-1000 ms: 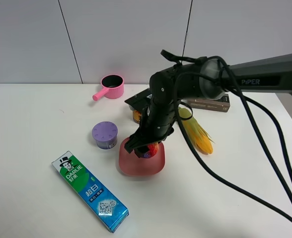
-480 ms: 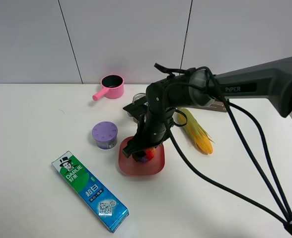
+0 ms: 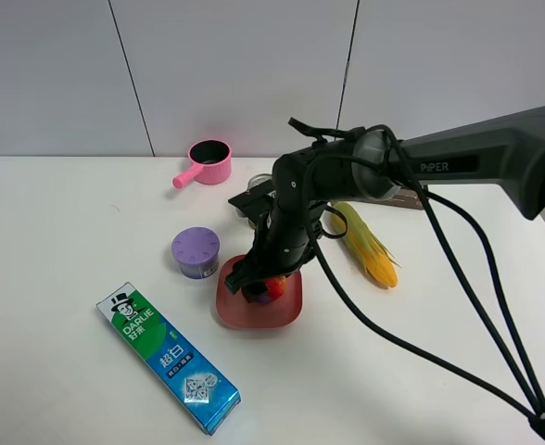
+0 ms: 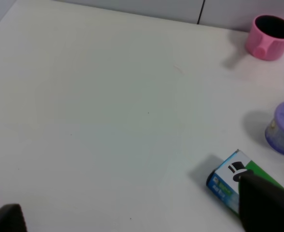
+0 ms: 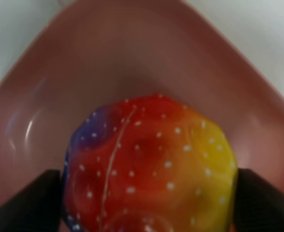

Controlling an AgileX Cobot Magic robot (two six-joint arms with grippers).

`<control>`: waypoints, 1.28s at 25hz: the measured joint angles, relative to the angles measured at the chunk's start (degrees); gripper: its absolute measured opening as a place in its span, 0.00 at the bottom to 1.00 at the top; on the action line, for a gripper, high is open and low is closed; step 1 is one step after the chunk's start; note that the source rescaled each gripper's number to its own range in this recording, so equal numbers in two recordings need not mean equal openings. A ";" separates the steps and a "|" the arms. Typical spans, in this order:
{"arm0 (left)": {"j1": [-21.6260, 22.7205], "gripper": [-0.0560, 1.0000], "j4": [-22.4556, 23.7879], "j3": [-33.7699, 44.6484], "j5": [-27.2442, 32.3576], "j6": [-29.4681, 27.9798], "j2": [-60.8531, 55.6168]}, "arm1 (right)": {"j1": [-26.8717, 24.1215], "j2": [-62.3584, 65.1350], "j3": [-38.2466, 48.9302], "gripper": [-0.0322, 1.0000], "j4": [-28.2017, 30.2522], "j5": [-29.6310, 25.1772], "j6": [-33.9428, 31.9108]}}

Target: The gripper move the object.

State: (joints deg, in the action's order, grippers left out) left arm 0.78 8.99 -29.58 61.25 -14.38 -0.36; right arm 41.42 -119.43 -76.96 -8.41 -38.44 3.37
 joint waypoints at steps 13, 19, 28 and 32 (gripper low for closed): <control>0.00 1.00 0.00 0.00 0.00 0.00 0.00 | 0.00 13.02 0.00 0.91 -0.75 -4.86 -0.20; 0.00 1.00 0.00 0.00 0.00 0.00 0.00 | -0.12 29.81 0.00 0.91 7.78 -5.84 -4.78; 0.00 1.00 0.00 0.00 0.00 0.00 0.00 | -7.92 54.79 0.00 0.91 39.39 -18.69 -20.32; 0.00 1.00 0.00 0.00 0.00 0.00 0.00 | -8.18 64.52 0.00 0.91 47.56 -28.34 -20.80</control>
State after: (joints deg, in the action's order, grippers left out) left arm 0.78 8.99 -29.58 61.25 -14.38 -0.36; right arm 33.23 -54.91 -76.96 39.14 -66.78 -17.42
